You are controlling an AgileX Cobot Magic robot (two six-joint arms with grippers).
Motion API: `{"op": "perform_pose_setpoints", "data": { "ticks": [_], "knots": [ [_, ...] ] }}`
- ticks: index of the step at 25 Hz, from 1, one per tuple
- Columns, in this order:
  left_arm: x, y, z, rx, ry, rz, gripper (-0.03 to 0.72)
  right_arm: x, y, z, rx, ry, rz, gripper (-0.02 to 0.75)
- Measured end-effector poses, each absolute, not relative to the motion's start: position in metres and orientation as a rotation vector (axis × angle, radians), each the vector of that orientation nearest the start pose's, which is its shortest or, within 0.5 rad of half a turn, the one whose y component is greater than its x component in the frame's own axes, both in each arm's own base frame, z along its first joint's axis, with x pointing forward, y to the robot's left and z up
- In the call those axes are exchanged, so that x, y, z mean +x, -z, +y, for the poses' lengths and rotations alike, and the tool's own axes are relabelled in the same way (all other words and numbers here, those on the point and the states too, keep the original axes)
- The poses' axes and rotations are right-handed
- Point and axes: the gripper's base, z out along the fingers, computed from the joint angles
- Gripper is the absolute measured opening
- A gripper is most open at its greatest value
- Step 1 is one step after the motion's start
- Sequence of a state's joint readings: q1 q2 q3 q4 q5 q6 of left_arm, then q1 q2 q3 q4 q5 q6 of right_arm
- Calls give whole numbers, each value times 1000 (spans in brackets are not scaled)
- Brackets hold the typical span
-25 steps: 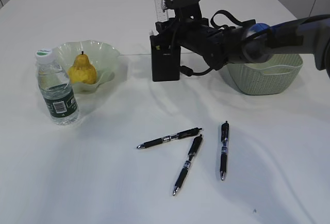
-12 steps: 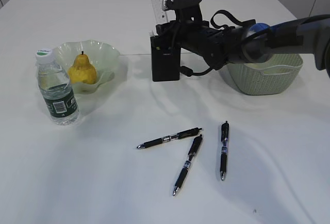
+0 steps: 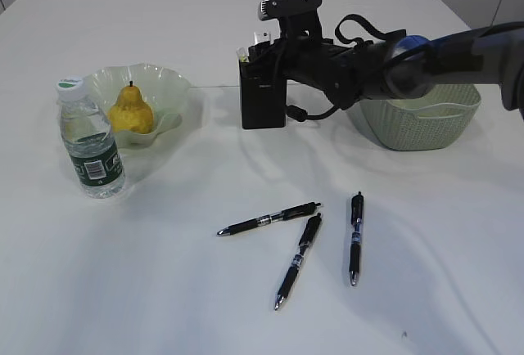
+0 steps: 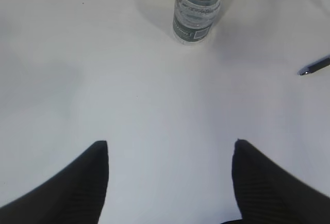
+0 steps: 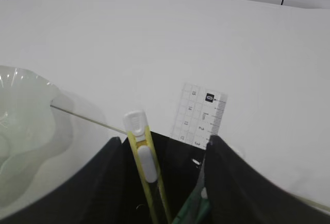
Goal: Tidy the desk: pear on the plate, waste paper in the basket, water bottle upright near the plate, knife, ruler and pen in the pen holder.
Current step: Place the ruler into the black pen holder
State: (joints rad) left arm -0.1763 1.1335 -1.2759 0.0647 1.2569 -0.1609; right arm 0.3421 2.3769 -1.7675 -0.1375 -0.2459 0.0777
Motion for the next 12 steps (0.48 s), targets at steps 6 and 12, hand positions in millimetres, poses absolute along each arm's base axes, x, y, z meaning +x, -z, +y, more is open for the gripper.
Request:
{"op": "perform_pose_setpoints", "data": {
  "ticks": [6,12],
  "knots": [
    [199,-396,-30,24,35,2595,526,508,-186,182,-379,-216,1872,408],
    [199,-396,-30,24,35,2595,526,492,-228,174,-353,-195,1989,408]
  ]
}}
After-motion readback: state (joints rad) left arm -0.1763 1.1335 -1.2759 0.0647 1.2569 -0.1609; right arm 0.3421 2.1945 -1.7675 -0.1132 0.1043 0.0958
